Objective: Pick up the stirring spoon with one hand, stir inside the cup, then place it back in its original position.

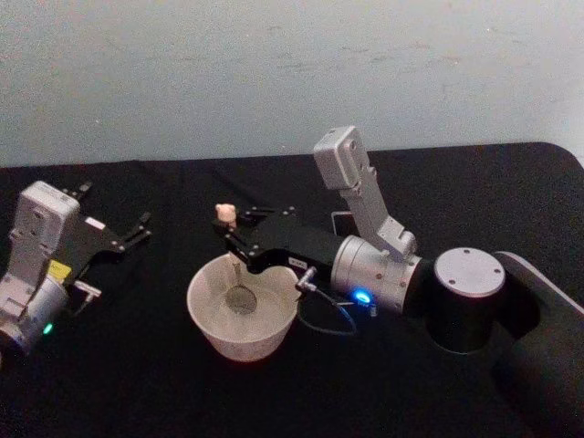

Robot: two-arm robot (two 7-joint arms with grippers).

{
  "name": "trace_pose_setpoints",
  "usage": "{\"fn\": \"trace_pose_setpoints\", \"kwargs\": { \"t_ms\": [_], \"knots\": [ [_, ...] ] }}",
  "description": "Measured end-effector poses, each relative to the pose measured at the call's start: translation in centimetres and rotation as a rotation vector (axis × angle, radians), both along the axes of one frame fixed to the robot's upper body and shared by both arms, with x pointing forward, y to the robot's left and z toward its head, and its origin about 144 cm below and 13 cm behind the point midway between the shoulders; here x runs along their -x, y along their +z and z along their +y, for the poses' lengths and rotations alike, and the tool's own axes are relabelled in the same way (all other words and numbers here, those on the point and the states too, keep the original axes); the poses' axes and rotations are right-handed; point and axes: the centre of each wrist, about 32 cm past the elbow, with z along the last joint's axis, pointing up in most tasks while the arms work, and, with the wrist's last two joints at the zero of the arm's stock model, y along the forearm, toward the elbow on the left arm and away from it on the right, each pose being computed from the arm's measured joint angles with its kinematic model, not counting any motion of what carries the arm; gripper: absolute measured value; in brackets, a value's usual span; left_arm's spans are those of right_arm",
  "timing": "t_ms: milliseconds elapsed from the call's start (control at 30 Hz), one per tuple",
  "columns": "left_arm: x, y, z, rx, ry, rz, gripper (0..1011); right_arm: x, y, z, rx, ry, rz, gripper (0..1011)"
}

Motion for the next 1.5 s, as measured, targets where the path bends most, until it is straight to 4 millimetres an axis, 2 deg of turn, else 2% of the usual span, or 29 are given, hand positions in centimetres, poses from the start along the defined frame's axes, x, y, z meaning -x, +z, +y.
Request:
{"fn": "trace_pose_setpoints", "kwargs": {
  "t_ms": [367, 567, 900, 1200, 1500],
  "knots": [
    [0.0, 0.0, 0.0, 0.0, 0.0, 0.0, 1001, -0.3, 0.0, -1.8, 0.007, -0.035, -0.001, 211],
    [0.0, 0.0, 0.0, 0.0, 0.0, 0.0, 1001, 0.7, 0.2, -3.5, -0.004, -0.021, 0.0, 211],
    [0.0, 0.0, 0.0, 0.0, 0.0, 0.0, 1001, 2.6, 0.5, -5.1, -0.017, 0.04, 0.019, 211],
    [0.0, 0.0, 0.0, 0.0, 0.0, 0.0, 1001, 3.3, 0.5, -4.8, -0.018, 0.085, 0.038, 211],
    [0.0, 0.0, 0.0, 0.0, 0.0, 0.0, 1001, 3.1, 0.8, -3.2, -0.031, 0.116, 0.046, 211]
  ]
}}
